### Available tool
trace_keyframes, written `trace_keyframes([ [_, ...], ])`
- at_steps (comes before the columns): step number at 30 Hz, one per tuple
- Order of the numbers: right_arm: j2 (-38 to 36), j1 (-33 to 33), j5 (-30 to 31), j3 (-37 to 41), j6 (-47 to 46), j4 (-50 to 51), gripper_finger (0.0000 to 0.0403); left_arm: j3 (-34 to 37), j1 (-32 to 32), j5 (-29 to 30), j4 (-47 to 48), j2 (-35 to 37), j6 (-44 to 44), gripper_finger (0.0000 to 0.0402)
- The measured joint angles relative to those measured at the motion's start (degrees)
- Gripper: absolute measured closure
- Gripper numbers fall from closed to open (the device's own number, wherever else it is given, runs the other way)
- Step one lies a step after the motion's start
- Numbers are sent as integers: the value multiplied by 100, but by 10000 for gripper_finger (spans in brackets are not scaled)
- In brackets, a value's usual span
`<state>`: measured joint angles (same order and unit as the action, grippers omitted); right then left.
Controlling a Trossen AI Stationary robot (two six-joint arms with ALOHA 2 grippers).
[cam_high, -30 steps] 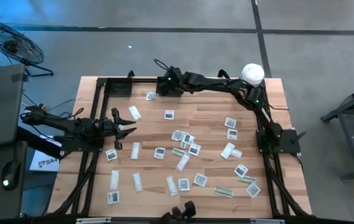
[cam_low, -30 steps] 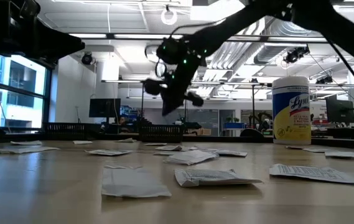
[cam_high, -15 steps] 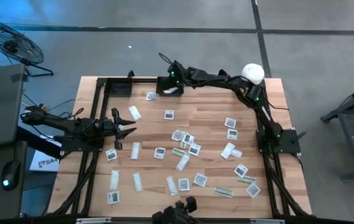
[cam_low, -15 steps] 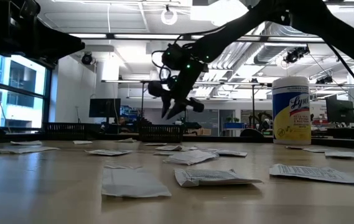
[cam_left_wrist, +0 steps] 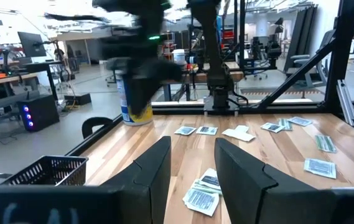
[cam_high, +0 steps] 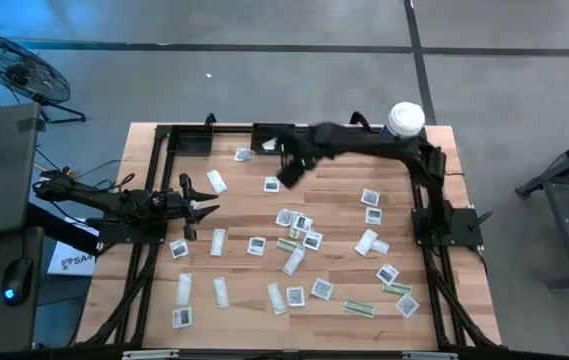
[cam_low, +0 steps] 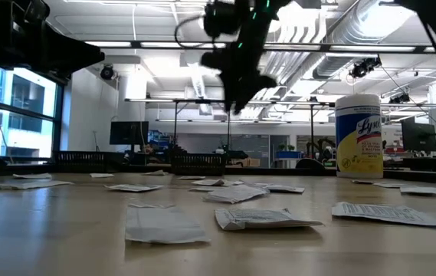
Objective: Pick & Place First Aid Supplies
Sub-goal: Put the green bandage pack into the right black bin
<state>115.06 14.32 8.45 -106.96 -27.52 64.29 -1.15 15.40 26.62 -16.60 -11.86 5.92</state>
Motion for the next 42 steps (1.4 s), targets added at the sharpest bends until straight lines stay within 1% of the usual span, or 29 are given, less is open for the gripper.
trace_keyframes([
  [4,-43,-843,742,33,-692,1576,281,-2,0,13,0,-1,7,280],
  [5,-47,-1043,882,71,-984,1847,281,0,0,13,-2,-1,8,280],
  [7,-141,-1390,931,286,-1520,2117,282,0,0,21,-3,0,10,280],
  [9,-275,-1715,848,662,-1902,2044,284,-2,0,59,-19,-2,15,280],
  [14,-822,-2386,301,1927,-2641,1497,285,-2,0,126,-40,-2,21,280],
  [18,-1107,-2894,-311,2826,-2666,725,285,0,0,195,-44,-2,26,280],
  [22,-1136,-3313,-703,3406,-2871,556,285,0,0,343,-72,-2,160,280],
  [25,-1136,-3449,-902,3795,-3171,380,285,-1,-2,426,-214,-2,278,280],
  [28,-1136,-3453,-905,4112,-3206,158,285,-1,-2,447,-424,0,399,280],
  [34,-1136,-3143,-1004,4553,-3021,-374,286,-2,-2,461,-659,0,592,280],
  [42,-1139,-2843,-1315,4771,-2567,-887,286,-2,-2,460,-645,0,689,280],
])
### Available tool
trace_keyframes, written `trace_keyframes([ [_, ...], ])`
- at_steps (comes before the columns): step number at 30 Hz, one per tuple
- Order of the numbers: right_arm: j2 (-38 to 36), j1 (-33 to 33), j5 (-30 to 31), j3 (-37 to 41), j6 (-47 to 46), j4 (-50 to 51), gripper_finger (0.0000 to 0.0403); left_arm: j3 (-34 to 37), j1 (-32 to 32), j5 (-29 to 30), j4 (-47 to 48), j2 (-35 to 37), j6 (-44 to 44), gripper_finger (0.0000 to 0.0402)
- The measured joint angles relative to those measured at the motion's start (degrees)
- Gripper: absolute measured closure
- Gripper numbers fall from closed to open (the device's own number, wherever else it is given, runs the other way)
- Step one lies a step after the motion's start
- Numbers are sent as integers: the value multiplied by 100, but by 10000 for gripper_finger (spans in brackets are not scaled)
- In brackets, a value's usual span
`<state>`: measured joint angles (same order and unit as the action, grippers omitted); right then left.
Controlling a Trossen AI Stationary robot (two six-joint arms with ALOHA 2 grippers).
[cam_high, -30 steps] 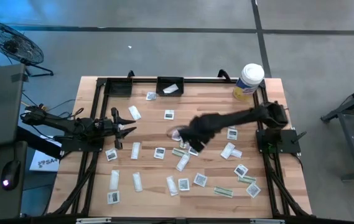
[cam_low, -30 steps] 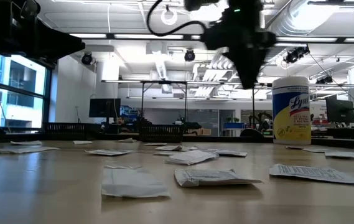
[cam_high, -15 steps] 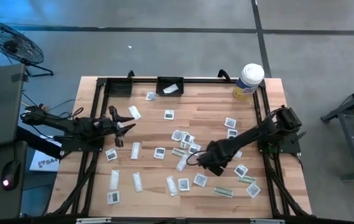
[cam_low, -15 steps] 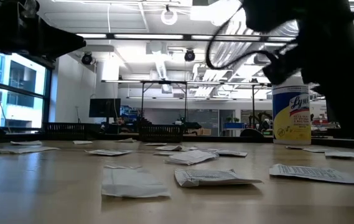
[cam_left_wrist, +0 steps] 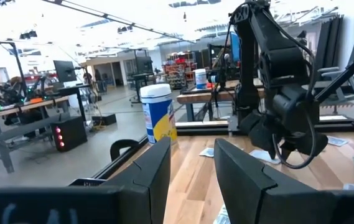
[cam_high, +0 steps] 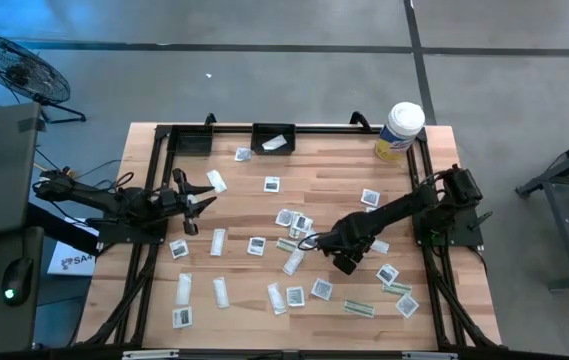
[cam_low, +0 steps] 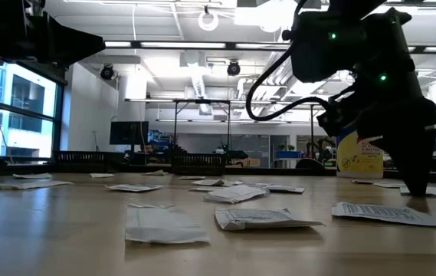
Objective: Pick & Place First Aid Supplies
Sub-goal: Put the green bandage pack into the right black bin
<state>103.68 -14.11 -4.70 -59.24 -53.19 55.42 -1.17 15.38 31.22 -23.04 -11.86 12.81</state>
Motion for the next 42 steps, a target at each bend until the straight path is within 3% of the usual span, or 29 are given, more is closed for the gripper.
trace_keyframes([
  [8,0,-3,128,4,-6,-10,286,0,1,-11,2,0,1,280],
  [13,0,-6,201,7,-251,-22,295,0,2,-340,4,0,-111,280],
  [17,0,-6,200,7,-479,-45,322,0,2,-687,17,0,-130,280],
  [27,0,-6,145,7,-544,-153,398,0,0,-836,46,0,-259,280],
  [37,20,-22,112,-486,-497,-119,400,0,2,-1853,46,-114,-270,280],
  [42,17,-27,80,-920,-318,-117,401,0,2,-1958,-36,-498,-266,280],
])
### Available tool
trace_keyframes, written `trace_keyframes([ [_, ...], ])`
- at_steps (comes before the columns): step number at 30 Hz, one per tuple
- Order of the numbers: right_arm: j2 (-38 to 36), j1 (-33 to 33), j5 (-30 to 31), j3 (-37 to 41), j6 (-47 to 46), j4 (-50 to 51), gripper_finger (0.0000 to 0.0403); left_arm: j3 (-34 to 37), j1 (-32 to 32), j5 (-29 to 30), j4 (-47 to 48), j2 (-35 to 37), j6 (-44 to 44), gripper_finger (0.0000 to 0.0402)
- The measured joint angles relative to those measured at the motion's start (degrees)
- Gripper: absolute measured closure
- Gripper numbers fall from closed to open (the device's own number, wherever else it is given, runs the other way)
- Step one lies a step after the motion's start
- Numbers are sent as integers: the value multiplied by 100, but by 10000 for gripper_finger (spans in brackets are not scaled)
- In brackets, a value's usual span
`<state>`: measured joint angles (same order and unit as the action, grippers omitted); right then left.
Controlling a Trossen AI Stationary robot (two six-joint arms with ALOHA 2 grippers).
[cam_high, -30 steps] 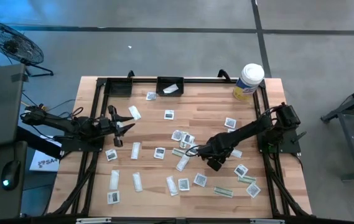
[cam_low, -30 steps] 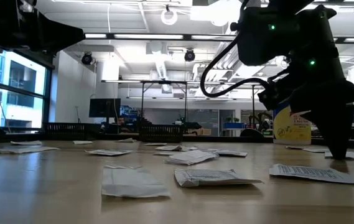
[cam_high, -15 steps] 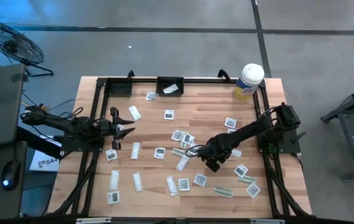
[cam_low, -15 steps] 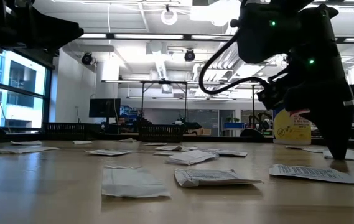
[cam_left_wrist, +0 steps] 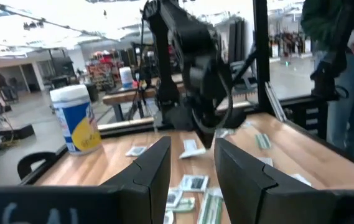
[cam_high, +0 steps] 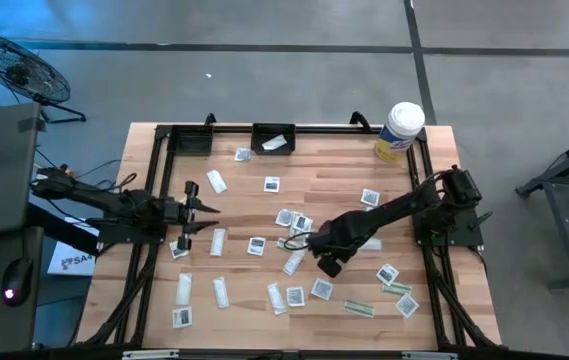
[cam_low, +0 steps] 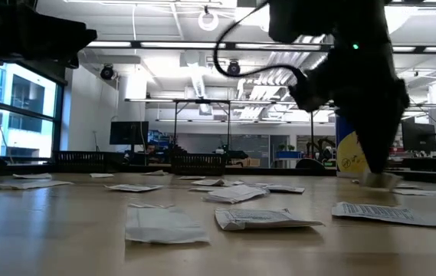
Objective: Pick & Place First Aid Supplies
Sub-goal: Put the green bandage pack into the right black bin
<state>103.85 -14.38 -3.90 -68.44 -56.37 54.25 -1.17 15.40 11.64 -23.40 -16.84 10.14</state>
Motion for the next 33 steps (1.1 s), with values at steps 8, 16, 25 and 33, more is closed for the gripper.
trace_keyframes([
  [8,-2,1,267,-713,228,20,401,0,0,113,-1094,-1193,207,280],
  [16,-4,1,601,-1387,292,103,402,-212,-1,65,-1813,-2666,381,280],
  [25,-7,330,1361,-1767,-10,97,401,-935,-2,207,-2033,-4269,529,280],
  [33,-11,1074,1704,-1830,-428,-289,402,-1279,0,1359,-1909,-4664,723,280],
])
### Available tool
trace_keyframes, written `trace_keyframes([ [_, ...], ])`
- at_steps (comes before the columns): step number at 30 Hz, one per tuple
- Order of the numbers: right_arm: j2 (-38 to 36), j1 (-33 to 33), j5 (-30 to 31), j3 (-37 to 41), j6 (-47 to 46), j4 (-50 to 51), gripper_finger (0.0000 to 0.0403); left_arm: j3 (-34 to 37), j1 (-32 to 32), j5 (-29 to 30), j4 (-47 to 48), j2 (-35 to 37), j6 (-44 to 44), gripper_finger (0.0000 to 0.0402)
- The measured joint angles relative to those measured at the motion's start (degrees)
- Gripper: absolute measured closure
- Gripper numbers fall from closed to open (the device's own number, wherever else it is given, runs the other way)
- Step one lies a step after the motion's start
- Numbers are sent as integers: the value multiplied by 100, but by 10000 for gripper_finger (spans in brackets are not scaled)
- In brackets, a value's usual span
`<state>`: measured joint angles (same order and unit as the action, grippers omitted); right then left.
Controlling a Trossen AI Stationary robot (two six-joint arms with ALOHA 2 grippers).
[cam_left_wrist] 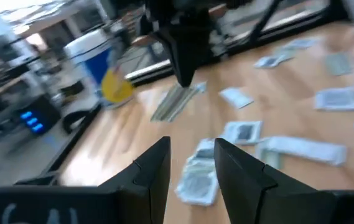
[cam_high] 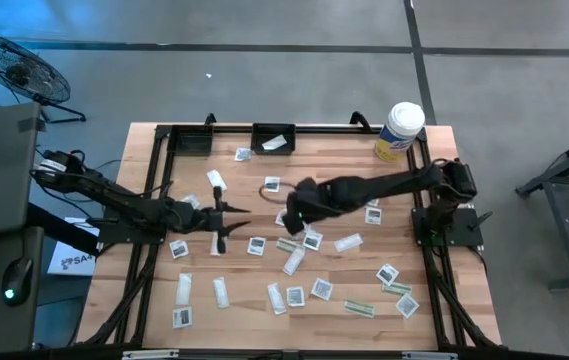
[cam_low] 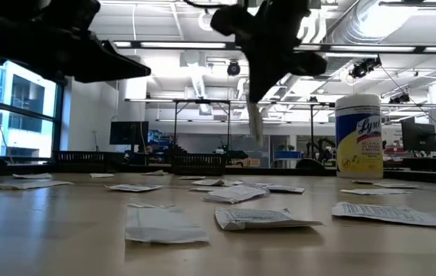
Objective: Pick & Place First Aid Supplies
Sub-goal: Put the green bandage pack into the right black bin
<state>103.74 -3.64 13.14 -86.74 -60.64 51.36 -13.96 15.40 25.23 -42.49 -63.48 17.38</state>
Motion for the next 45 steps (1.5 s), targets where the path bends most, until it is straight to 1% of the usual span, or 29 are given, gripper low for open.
trace_keyframes([
  [4,0,462,63,0,255,-597,401,0,1,398,288,0,1,280],
  [9,0,1141,-168,0,715,-1766,402,0,0,650,540,0,-1,280],
  [12,0,1660,-366,0,782,-2151,402,0,0,671,543,0,-1,280],
  [17,50,2498,-576,0,807,-2432,402,0,0,670,546,0,-3,280],
  [22,419,3109,-1184,0,687,-2943,402,-2,0,629,541,0,-5,280],
  [25,716,3256,-1571,0,671,-3335,402,-2,0,634,538,2,-5,280],
  [27,867,3299,-1702,0,655,-3388,402,-2,0,634,536,2,-5,280],
  [34,1238,3480,-1718,0,610,-3462,402,-2,0,634,502,2,-5,280],
  [41,1528,3617,-1861,0,669,-4115,402,-4,0,633,490,2,-8,280],
  [45,1667,3648,-2015,0,667,-4251,383,-5,0,632,499,4,-8,280],
])
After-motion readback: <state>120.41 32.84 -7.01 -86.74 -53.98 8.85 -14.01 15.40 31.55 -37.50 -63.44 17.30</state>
